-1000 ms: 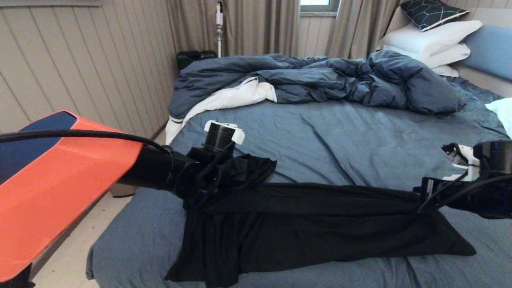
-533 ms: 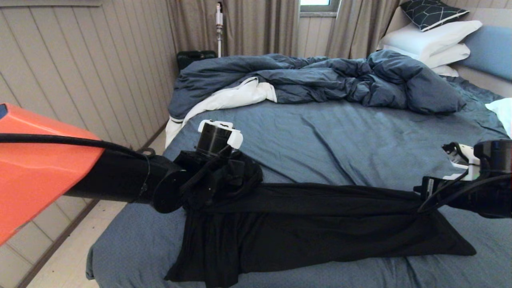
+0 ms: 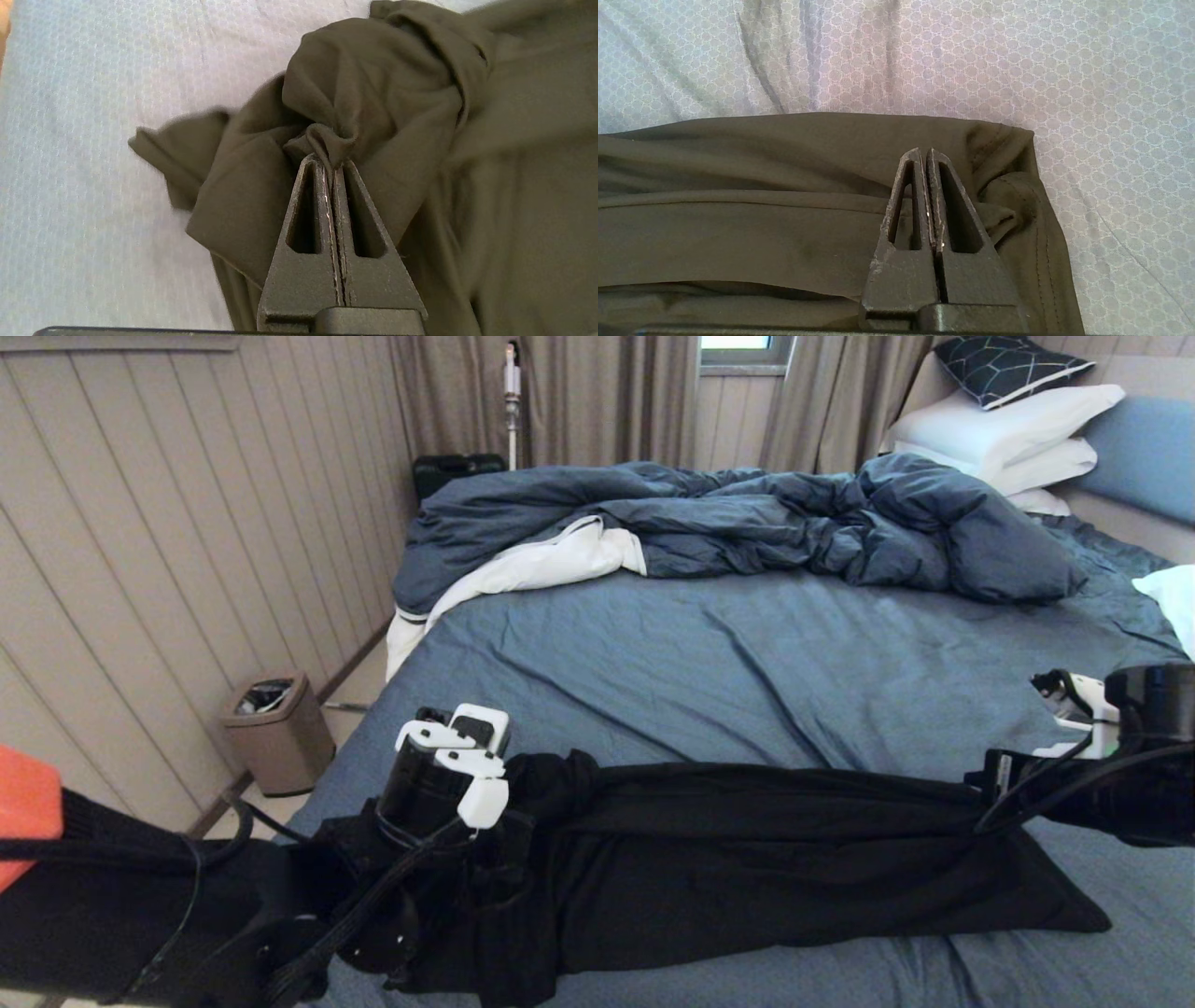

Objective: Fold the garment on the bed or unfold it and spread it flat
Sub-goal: Fold the black T-shirt

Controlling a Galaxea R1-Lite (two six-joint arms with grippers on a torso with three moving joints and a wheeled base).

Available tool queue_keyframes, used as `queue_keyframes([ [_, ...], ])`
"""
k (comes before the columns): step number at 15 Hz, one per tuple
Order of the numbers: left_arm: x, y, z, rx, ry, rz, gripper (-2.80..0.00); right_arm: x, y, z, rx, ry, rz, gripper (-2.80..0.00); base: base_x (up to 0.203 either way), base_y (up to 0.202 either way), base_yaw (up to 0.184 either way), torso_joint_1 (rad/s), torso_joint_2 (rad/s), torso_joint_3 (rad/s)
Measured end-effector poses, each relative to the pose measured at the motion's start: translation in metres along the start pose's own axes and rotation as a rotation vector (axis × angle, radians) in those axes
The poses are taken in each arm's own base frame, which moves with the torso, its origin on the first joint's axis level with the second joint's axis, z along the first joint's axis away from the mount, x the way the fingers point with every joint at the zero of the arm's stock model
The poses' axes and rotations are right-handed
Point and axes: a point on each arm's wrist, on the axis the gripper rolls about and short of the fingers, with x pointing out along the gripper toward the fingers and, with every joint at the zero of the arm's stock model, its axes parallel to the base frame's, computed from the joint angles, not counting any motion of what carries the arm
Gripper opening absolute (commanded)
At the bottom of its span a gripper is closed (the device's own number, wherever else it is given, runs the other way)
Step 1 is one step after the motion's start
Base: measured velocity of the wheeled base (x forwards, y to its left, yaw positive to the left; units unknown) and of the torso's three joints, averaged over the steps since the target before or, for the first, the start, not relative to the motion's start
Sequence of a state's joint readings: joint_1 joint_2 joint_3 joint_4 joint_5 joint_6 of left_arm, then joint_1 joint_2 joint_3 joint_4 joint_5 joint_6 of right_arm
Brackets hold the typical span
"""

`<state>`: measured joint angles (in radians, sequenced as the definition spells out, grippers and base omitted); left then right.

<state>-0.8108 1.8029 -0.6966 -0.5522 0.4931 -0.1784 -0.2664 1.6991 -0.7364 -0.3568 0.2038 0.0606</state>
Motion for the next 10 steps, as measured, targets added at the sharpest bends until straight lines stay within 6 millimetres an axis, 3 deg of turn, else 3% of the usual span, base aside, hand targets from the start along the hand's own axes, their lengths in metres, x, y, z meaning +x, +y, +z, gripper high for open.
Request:
queue_keyframes([
  [5, -0.018, 0.008, -0.026, 0.01, 0.005, -0.011, -2.8, 0.001, 0.0, 0.0, 0.0, 0.002, 0.0, -2.8, 0.0, 0.0, 0.0, 0.0, 0.0, 0.0],
  [10, -0.016, 0.002, -0.036, 0.024, 0.029, -0.023, -2.8, 0.002, -0.001, 0.0, 0.0, 0.003, -0.002, -2.8, 0.0, 0.0, 0.0, 0.0, 0.0, 0.0],
])
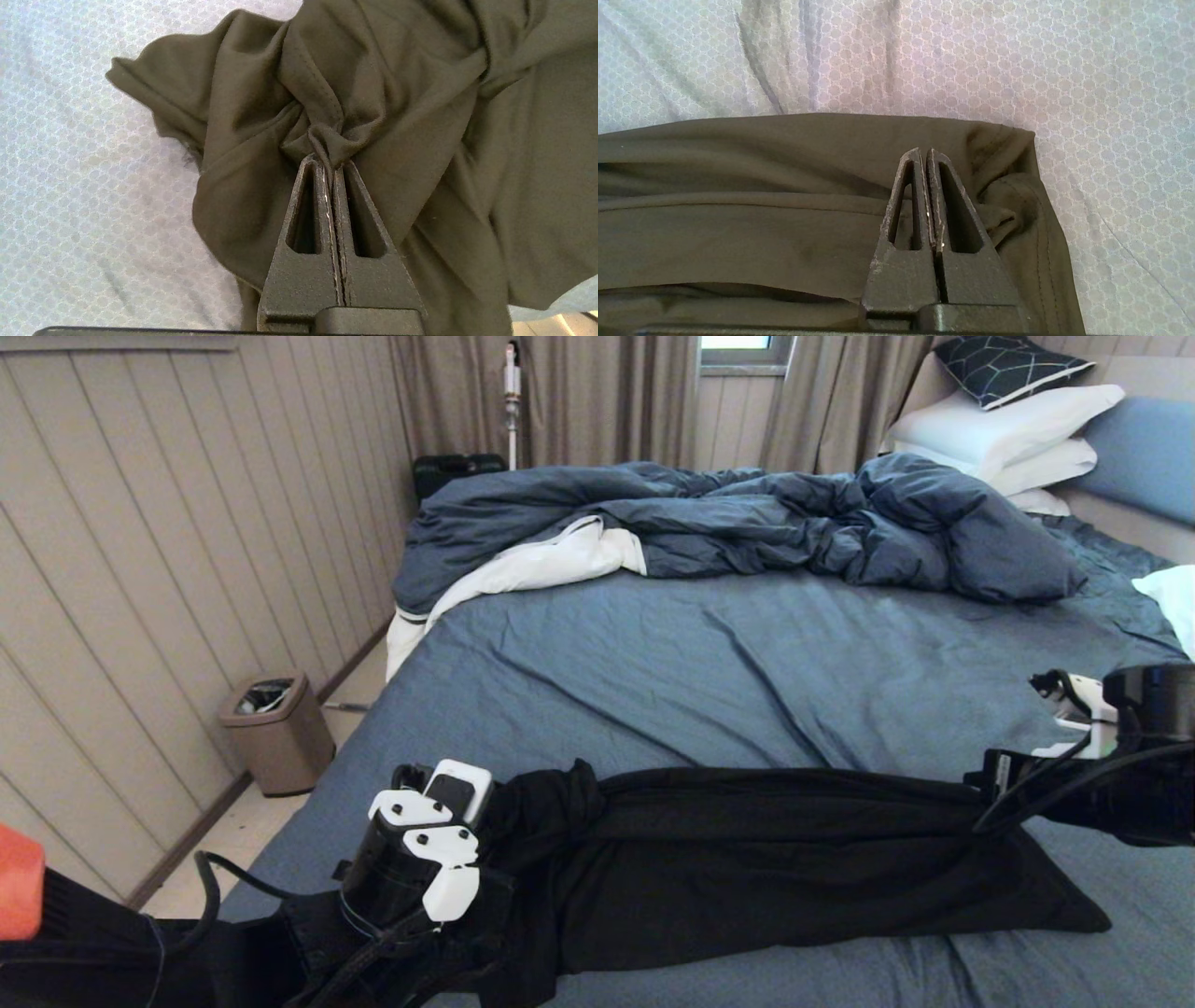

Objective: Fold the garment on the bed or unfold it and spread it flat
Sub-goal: Fold the black T-shirt

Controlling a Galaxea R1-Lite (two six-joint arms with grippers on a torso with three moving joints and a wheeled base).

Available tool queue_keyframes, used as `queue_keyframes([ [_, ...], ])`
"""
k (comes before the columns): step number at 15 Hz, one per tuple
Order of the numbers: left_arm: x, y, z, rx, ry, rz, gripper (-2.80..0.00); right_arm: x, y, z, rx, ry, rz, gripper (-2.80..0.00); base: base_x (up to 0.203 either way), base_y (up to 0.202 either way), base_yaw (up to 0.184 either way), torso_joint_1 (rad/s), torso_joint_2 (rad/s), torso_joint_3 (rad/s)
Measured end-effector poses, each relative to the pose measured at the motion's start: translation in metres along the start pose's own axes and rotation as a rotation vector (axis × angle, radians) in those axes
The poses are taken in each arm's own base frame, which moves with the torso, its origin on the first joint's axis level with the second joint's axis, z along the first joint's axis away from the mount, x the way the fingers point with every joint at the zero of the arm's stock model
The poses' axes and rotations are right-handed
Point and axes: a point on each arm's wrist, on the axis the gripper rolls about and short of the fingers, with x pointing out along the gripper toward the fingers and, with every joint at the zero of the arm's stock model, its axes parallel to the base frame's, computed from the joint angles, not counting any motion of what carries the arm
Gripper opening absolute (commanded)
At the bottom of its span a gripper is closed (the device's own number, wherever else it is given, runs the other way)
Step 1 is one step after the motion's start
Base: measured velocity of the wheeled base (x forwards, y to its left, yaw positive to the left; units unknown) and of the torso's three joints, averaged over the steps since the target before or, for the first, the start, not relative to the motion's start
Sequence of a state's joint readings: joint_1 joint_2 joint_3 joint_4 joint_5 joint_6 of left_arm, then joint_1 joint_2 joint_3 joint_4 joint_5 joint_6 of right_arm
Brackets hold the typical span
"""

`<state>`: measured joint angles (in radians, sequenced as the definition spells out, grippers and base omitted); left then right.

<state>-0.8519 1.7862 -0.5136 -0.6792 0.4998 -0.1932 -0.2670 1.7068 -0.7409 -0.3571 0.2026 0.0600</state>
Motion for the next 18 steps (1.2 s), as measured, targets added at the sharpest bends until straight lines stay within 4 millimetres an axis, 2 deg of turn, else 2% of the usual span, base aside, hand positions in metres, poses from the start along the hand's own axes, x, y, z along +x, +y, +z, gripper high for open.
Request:
queue_keyframes([
  [9, -0.01, 0.004, 0.009, -0.021, -0.035, -0.008, -2.8, 0.001, 0.0, -0.001, 0.001, 0.005, 0.0, -2.8, 0.0, 0.0, 0.0, 0.0, 0.0, 0.0],
  [10, -0.009, 0.003, 0.01, -0.021, -0.029, -0.006, 0.0, 0.001, 0.0, -0.001, 0.001, 0.006, 0.001, -2.8, 0.0, 0.0, 0.0, 0.0, 0.0, 0.0],
  [14, -0.003, 0.0, 0.013, -0.03, -0.015, 0.009, 0.0, 0.001, 0.0, -0.001, 0.001, 0.005, 0.001, -2.8, 0.0, 0.0, 0.0, 0.0, 0.0, 0.0],
  [18, -0.008, 0.002, 0.018, -0.046, -0.034, 0.006, 0.0, 0.001, 0.0, -0.001, 0.001, 0.004, 0.0, -2.8, 0.0, 0.0, 0.0, 0.0, 0.0, 0.0],
])
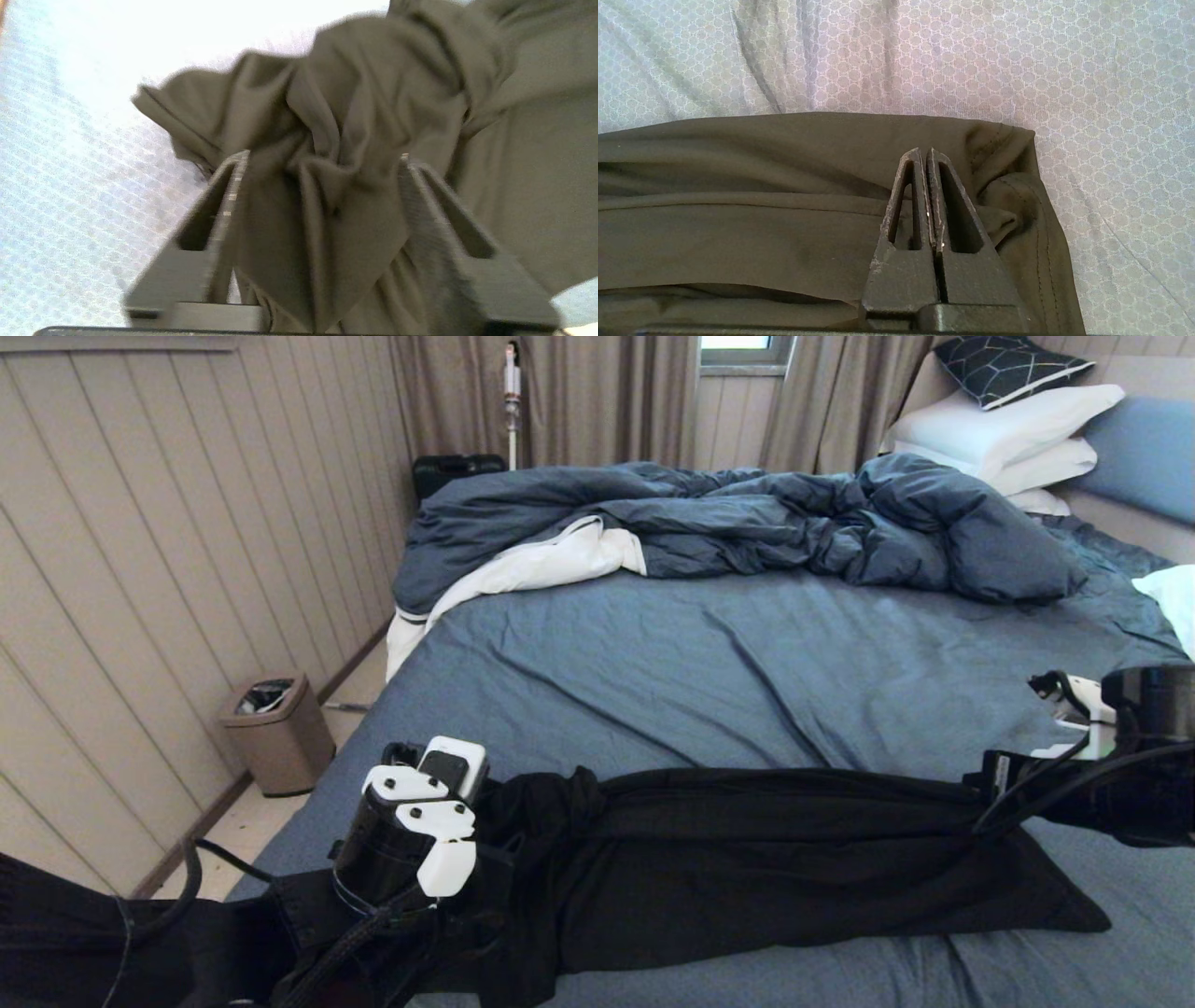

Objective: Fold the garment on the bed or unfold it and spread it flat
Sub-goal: Fold the black T-shirt

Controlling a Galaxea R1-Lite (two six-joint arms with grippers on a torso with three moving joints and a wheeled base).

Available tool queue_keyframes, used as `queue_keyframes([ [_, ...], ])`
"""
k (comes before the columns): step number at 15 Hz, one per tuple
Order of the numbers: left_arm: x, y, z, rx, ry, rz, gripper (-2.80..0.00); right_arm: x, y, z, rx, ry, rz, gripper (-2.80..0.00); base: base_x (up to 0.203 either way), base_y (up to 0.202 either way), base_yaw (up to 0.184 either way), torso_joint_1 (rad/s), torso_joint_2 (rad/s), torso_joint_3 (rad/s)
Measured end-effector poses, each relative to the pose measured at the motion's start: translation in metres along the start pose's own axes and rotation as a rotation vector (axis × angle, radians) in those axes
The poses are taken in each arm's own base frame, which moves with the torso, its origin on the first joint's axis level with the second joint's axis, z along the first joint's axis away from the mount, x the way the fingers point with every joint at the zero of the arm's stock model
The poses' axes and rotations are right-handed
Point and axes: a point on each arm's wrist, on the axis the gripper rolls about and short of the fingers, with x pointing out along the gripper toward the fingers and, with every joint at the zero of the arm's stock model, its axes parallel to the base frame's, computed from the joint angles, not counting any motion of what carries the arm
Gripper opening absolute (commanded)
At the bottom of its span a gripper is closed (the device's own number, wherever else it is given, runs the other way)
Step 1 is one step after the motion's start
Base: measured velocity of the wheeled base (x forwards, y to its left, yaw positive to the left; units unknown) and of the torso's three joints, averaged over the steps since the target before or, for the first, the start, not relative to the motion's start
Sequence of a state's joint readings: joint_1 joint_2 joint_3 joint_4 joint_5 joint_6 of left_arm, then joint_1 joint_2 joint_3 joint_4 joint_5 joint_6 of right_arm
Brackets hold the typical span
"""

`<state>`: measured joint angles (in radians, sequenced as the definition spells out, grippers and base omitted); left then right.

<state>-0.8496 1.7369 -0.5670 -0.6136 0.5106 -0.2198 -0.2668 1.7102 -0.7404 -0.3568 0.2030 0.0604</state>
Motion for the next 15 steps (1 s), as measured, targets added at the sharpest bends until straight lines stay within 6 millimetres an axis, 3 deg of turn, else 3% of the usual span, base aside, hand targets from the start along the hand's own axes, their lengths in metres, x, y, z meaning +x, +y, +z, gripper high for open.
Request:
queue_keyframes([
  [3, -0.009, 0.008, 0.018, -0.034, -0.041, 0.004, 0.0, 0.0, 0.0, 0.001, 0.0, -0.001, 0.001, -2.8, 0.0, 0.0, 0.0, 0.0, 0.0, 0.0],
  [5, -0.002, 0.008, 0.036, -0.054, -0.054, 0.005, 0.0, 0.0, 0.0, 0.0, 0.001, 0.002, 0.001, -2.8, 0.0, 0.0, 0.0, 0.0, 0.0, 0.0],
  [9, 0.035, -0.005, 0.052, -0.047, -0.012, -0.002, 0.0, 0.0, 0.0, -0.001, 0.001, 0.004, 0.0, -2.8, 0.0, 0.0, 0.0, 0.0, 0.0, 0.0],
  [12, 0.065, -0.012, 0.05, -0.036, 0.03, 0.018, 0.0, 0.0, 0.0, -0.001, 0.001, 0.004, 0.0, -2.8, 0.0, 0.0, 0.0, 0.0, 0.0, 0.0],
  [15, 0.082, -0.008, 0.043, -0.033, 0.062, 0.046, 0.0, 0.0, 0.0, -0.001, 0.002, 0.005, -0.001, -2.8, 0.0, 0.0, 0.0, 0.0, 0.0, 0.0],
])
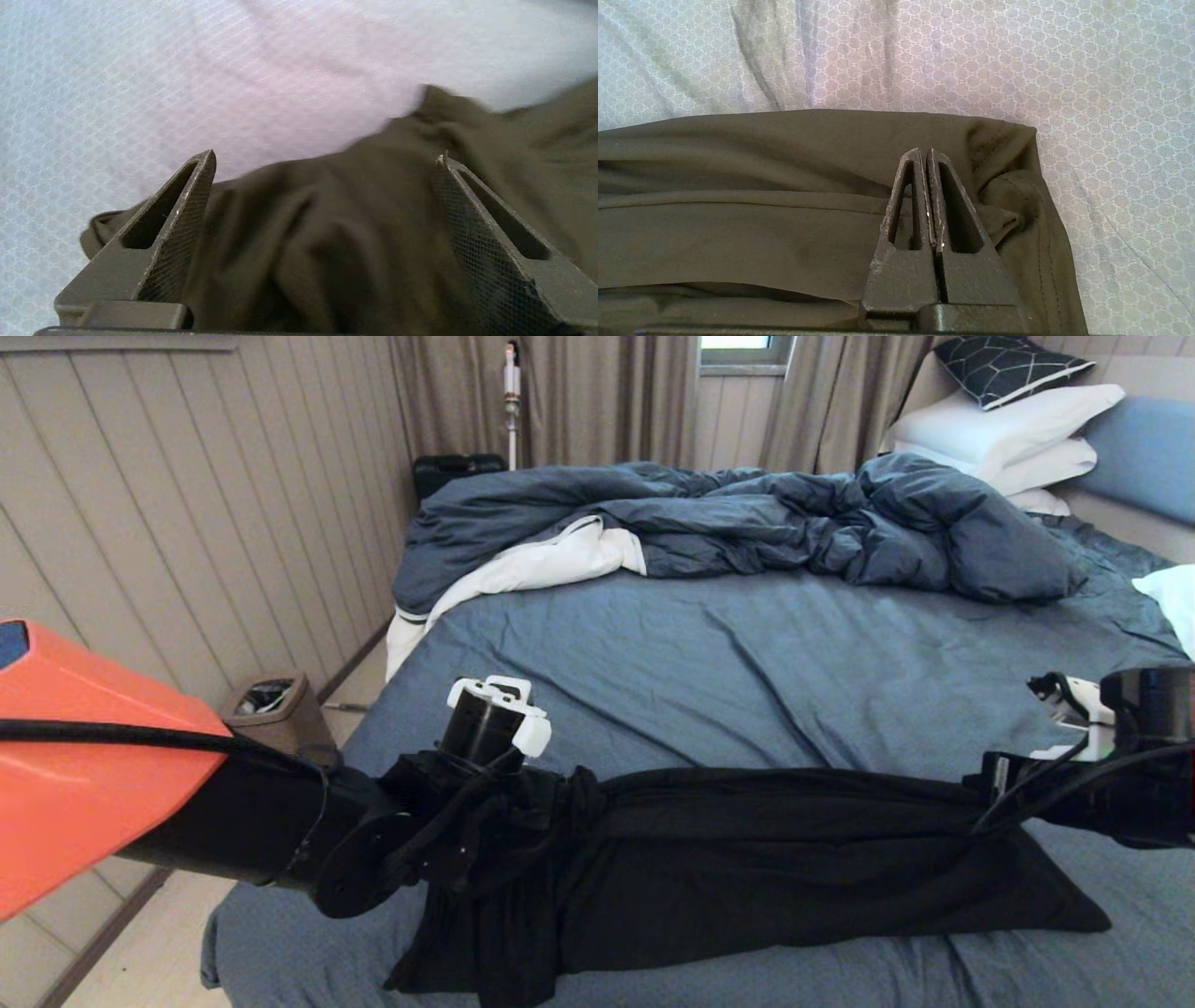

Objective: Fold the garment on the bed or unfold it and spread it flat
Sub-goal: Fold the black T-shirt

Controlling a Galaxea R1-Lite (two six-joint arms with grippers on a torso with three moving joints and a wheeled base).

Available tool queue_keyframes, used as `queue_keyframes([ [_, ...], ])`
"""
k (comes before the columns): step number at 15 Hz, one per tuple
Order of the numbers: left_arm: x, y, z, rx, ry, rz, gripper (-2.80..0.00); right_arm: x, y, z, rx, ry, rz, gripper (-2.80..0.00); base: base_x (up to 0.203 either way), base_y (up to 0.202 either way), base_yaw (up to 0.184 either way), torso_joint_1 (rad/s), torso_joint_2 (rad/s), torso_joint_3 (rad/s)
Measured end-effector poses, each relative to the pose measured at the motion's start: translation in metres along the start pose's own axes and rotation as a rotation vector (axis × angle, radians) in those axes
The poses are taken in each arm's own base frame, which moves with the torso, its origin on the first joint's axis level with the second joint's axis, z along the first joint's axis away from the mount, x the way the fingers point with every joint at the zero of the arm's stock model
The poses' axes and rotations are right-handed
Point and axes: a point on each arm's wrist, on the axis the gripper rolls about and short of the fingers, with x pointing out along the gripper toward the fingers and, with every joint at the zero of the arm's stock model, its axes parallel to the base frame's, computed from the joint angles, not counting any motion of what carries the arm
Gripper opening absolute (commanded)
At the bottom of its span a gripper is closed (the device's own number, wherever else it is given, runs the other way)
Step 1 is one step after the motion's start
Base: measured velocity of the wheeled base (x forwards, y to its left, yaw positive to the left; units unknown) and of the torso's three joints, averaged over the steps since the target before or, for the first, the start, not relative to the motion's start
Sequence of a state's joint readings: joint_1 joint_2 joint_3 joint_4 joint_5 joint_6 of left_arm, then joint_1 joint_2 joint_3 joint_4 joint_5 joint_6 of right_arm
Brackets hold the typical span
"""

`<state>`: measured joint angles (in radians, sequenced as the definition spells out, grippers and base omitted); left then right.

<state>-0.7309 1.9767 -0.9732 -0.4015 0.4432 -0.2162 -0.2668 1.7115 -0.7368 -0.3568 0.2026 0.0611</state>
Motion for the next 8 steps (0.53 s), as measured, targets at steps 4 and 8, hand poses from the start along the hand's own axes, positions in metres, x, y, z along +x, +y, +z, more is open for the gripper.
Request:
queue_keyframes([
  [4, 0.0038, 0.0009, -0.0041, 0.003, 0.013, 0.007, -2.8, 0.0002, 0.0, -0.0001, 0.0, 0.001, 0.0, -2.8, 0.0, 0.0, 0.0, 0.0, 0.0, 0.0],
  [8, -0.0007, 0.0017, 0.0015, -0.01, -0.009, 0.003, -2.8, 0.0002, -0.0001, -0.0006, 0.0, 0.002, 0.0, -2.8, 0.0, 0.0, 0.0, 0.0, 0.0, 0.0],
])
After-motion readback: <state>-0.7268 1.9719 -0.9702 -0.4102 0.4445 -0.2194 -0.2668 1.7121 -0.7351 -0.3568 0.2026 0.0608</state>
